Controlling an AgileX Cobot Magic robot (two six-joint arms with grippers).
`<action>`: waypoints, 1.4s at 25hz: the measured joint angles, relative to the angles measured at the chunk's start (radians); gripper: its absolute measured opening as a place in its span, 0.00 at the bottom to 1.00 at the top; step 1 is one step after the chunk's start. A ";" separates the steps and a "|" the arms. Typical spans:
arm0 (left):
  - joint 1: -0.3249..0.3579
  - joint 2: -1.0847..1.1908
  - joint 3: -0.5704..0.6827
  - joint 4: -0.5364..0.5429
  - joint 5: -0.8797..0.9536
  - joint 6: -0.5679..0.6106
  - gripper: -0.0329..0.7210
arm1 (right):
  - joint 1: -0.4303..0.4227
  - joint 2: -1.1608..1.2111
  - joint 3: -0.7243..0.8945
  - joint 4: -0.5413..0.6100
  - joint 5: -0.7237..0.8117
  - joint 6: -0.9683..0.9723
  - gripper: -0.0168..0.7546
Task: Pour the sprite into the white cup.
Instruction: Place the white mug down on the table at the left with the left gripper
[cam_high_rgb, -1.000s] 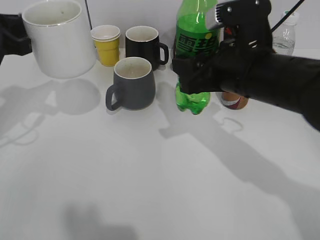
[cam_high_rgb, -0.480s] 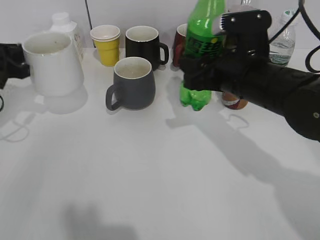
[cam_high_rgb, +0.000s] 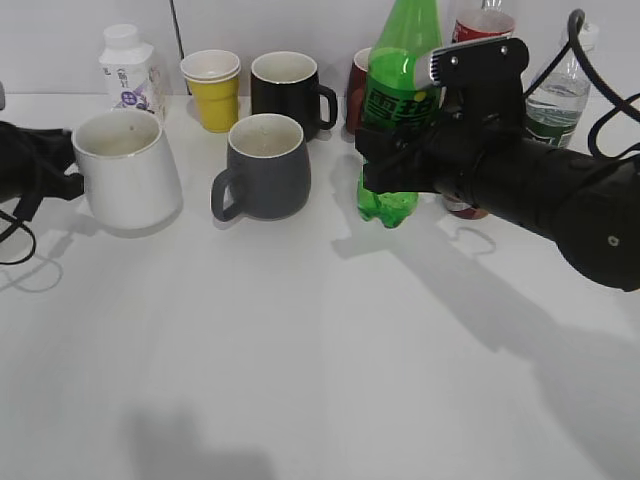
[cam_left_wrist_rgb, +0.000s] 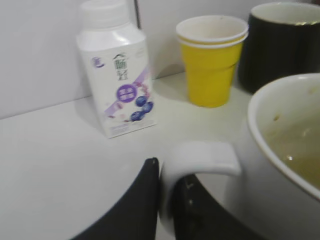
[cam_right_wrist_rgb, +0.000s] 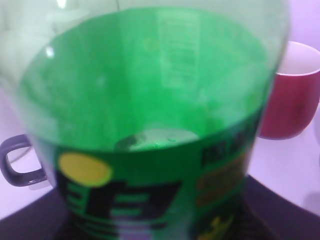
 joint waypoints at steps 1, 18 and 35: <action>0.004 0.010 0.000 -0.008 -0.006 0.017 0.11 | 0.000 0.001 -0.001 -0.001 0.000 0.000 0.53; 0.009 0.080 -0.002 -0.025 -0.065 0.048 0.17 | 0.000 0.003 -0.009 -0.009 -0.013 0.035 0.53; 0.009 -0.027 0.071 -0.020 0.000 0.044 0.42 | 0.000 0.003 -0.009 -0.011 -0.013 0.039 0.53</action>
